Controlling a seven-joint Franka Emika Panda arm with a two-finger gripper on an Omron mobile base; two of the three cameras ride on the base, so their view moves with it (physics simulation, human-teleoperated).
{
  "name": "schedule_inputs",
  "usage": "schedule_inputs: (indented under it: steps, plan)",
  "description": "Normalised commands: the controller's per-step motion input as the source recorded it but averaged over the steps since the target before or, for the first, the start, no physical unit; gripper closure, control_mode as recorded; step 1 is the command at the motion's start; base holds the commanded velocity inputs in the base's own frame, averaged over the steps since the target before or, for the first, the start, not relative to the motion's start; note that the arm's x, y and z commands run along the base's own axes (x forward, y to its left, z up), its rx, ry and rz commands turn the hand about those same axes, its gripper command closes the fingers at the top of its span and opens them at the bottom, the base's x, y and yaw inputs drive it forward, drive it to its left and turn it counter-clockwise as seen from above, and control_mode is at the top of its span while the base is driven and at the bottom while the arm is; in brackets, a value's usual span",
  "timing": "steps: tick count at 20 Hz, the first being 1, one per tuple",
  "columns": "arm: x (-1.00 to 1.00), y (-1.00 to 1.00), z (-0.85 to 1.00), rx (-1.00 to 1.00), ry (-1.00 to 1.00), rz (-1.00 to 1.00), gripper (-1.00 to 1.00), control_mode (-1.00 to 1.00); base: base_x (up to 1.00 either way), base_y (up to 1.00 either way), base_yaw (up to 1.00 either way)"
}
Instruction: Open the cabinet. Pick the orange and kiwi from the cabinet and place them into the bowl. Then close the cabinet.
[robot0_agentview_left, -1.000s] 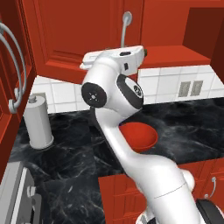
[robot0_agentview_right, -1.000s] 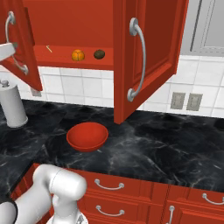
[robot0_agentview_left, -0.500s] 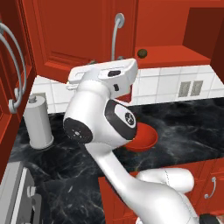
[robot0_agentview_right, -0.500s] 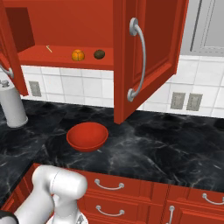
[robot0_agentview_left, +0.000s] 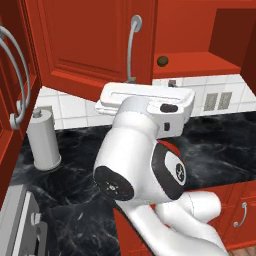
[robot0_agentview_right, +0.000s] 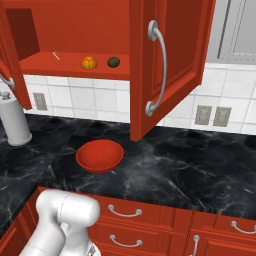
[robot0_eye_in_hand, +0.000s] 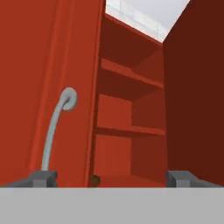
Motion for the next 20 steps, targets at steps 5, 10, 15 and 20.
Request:
schedule_inputs:
  steps: [5,10,15,20]
  plan:
    - [-0.24,-1.00,-0.11,0.40,0.03,0.07,-1.00,-1.00,0.00,0.00,0.00]
    - [0.06,-1.00,-0.67,0.22,0.11,0.21,-1.00,-1.00,0.00,0.00,0.00]
    - [0.03,-1.00,-0.20,0.29,0.01,0.23,-1.00,-1.00,0.00,0.00,0.00]
    - [0.28,-0.76,0.23,0.38,0.02,0.21,-1.00,-1.00,0.00,0.00,0.00]
